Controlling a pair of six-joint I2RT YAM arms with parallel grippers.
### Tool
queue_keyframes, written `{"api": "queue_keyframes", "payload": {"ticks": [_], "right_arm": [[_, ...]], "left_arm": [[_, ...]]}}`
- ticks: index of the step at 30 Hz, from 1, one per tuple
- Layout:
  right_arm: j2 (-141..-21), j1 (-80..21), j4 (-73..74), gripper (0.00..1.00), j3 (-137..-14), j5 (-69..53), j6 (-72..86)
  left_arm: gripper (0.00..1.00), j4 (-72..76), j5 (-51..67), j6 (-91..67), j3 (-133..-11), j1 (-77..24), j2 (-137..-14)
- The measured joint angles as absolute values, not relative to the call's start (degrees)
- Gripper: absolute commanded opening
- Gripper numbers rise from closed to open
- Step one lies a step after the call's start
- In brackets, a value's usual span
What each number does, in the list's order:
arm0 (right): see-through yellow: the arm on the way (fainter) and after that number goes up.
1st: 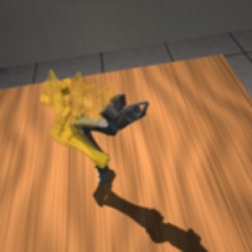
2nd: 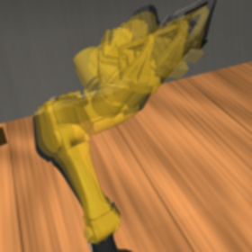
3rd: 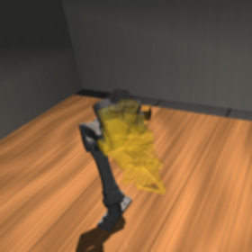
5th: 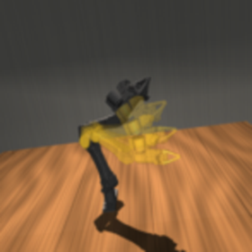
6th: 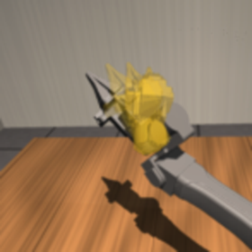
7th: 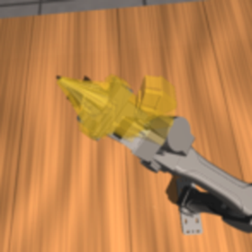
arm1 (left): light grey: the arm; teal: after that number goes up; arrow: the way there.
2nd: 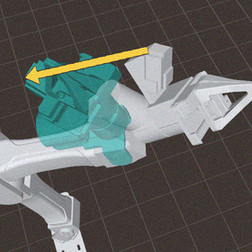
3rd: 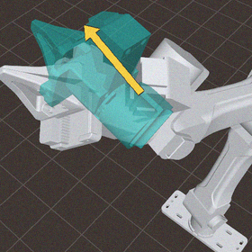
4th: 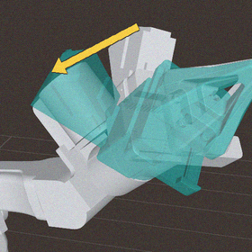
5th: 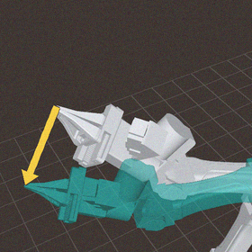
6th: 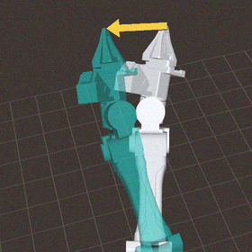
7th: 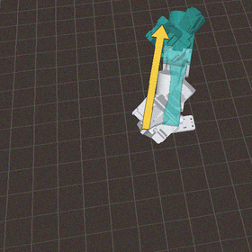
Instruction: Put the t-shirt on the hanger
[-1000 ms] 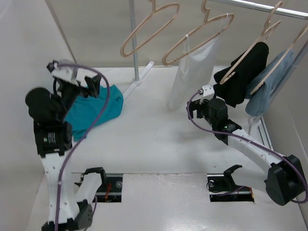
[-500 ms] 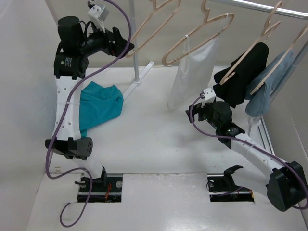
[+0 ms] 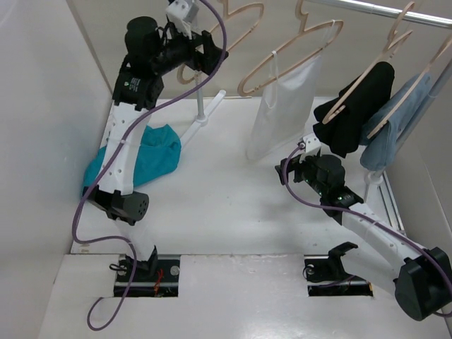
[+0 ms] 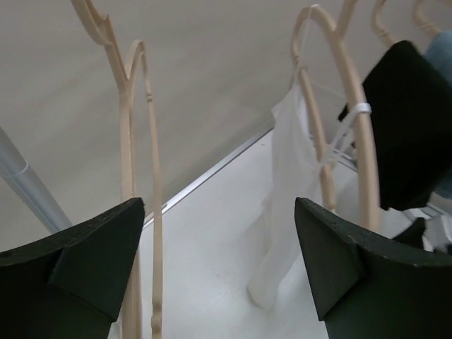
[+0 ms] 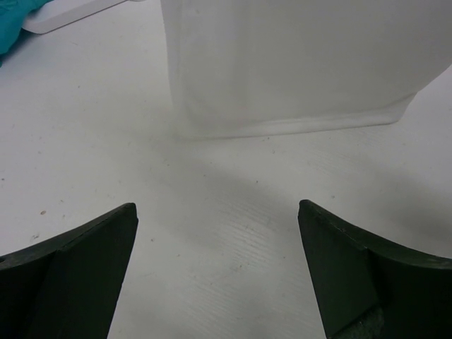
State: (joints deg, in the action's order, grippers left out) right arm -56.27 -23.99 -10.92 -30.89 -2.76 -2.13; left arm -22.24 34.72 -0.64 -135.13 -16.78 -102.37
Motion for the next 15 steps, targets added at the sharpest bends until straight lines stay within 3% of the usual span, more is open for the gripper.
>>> {"api": "queue_keyframes", "payload": {"ticks": [3,8,15], "right_arm": [[-56.27,-23.99,-10.81,1.0,-30.89,-2.76,-1.91],[-56.21,-23.57,-10.72,1.0,-30.89,-2.79,-1.72],[-55.53,-23.57,-10.66,1.0,-30.89,-2.79,-1.72]], "left_arm": [[0.75,-23.16,27.18,2.17,-135.13,-19.07,-104.33],[0.46,-23.9,18.33,5.45,-135.13,-19.51,-107.0],[0.55,-23.86,13.43,9.8,-133.82,-20.1,-107.18]]}}
